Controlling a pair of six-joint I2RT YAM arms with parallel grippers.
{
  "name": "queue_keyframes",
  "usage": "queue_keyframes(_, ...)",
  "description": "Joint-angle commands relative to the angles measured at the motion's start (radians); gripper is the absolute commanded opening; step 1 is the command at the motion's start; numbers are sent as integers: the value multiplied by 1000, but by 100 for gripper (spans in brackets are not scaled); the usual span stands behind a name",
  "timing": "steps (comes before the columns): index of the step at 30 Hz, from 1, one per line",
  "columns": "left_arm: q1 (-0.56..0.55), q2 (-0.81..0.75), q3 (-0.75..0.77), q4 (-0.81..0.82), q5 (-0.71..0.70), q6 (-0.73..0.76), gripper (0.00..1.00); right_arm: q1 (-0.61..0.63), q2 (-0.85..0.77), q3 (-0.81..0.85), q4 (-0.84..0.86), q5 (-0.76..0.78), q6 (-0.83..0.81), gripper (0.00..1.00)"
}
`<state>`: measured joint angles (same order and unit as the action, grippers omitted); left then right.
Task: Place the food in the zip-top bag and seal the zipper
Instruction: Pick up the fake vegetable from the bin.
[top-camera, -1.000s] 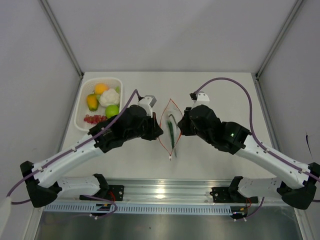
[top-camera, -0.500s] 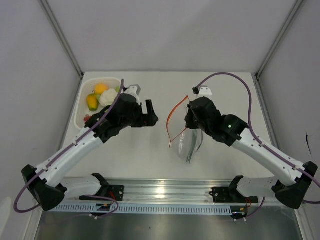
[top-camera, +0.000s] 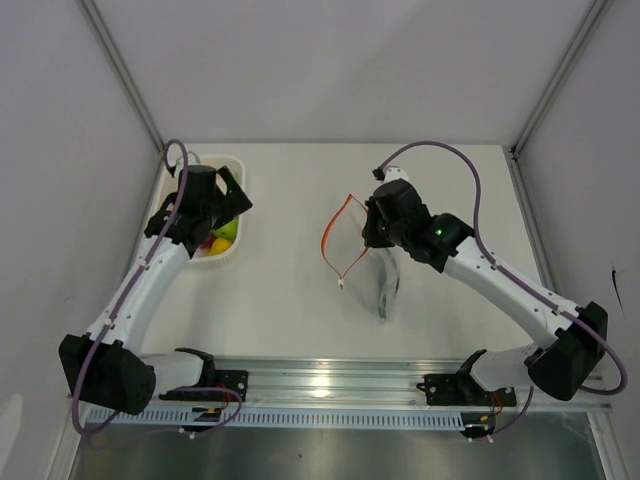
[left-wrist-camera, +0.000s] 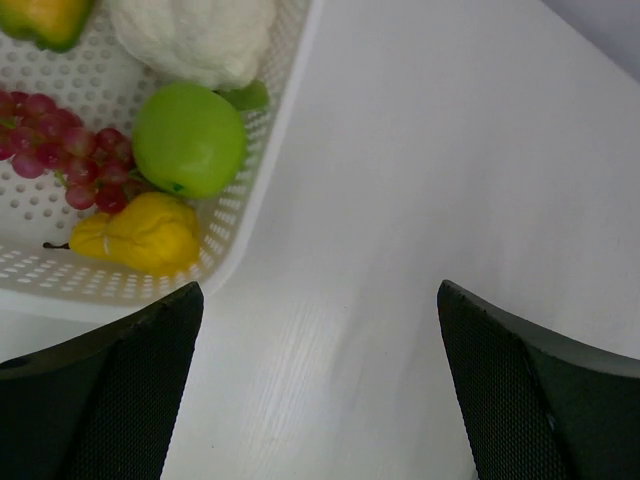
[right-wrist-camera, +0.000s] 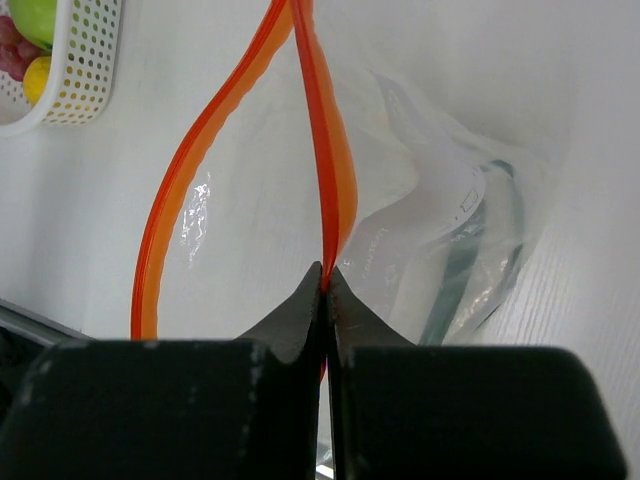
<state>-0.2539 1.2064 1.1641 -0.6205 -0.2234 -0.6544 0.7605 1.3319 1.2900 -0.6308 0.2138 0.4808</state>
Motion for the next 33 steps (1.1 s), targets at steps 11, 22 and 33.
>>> queue_keyframes(11, 251, 304, 17, 220, 21, -275, 99, -66, 81, 26, 98, -165, -54, 0)
queue_keyframes(22, 331, 496, 98, 343, 67, -286, 100, -125, 167, 81, 138, -266, -79, 0)
queue_keyframes(33, 361, 663, 201, 424, 118, -249, 96, -171, 245, 127, 164, -317, -77, 0)
